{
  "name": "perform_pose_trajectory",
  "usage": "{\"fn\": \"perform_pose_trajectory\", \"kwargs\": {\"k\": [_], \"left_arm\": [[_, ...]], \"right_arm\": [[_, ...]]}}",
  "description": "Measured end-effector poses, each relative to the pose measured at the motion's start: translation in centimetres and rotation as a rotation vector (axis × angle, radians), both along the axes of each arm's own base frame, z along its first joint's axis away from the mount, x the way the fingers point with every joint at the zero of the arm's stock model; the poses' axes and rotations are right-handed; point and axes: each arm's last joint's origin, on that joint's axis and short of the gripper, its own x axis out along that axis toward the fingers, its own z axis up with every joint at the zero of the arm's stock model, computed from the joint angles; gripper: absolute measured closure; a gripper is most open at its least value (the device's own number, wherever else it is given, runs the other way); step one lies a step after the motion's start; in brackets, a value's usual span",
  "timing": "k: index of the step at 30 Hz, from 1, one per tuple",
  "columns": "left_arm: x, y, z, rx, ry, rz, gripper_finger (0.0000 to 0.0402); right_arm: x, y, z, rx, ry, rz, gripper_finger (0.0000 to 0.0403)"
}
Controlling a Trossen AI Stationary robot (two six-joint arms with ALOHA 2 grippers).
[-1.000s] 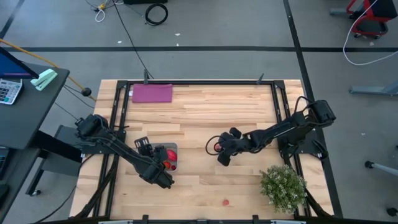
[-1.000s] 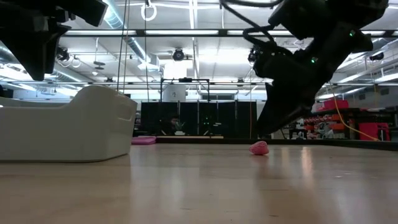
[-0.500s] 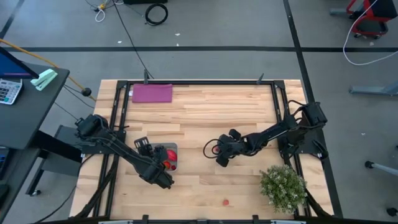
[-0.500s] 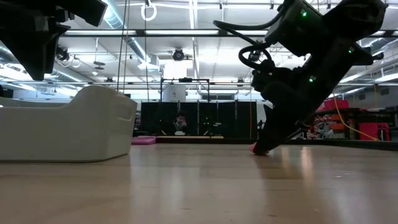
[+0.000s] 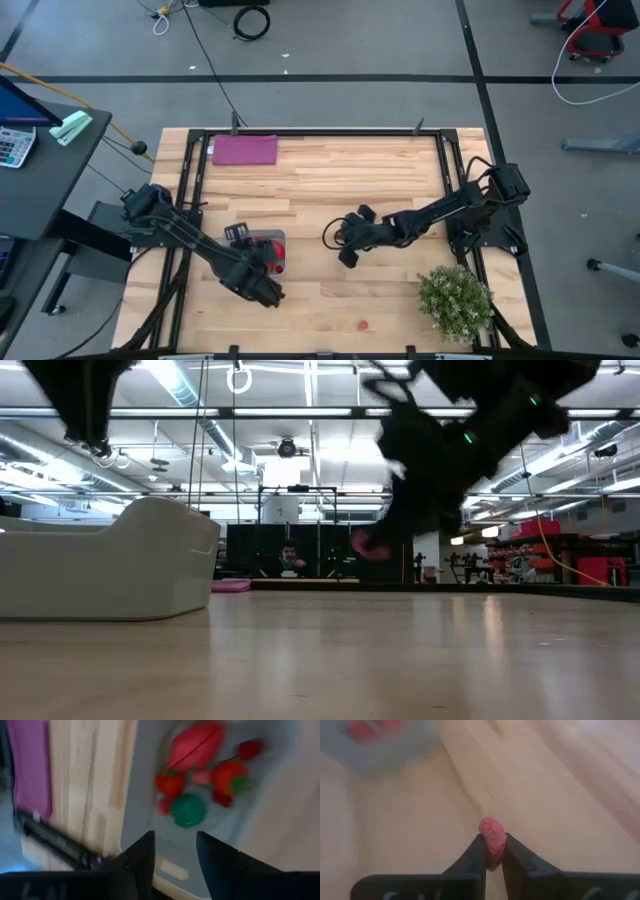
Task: Pick and placing Produce into tupperware
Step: Put the lychee into the gray container
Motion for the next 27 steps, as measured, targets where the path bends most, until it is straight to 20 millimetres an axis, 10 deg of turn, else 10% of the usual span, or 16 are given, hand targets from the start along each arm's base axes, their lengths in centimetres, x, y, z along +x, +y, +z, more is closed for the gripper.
{"fn": "perform_pose_trajectory", "kwargs": {"k": [11,21,27], "left_arm": [[0.9,1.2,9.2,0.037,-0.305,-0.238,0.0311],[-3.6,5.4,15.1,-0.019,-0.544,-0.127,0.0351],[-5.5,6.3,16.6,-0.065,-0.629,-0.068,0.0368]], "right_arm": [[8.8,5.0,7.5,-0.078,-0.403,0.313,0.0341],[18.3,5.8,4.2,-0.182,-0.257,0.366,0.0338],[20.5,4.7,2.7,-0.213,-0.019,0.373,0.0295]]}}
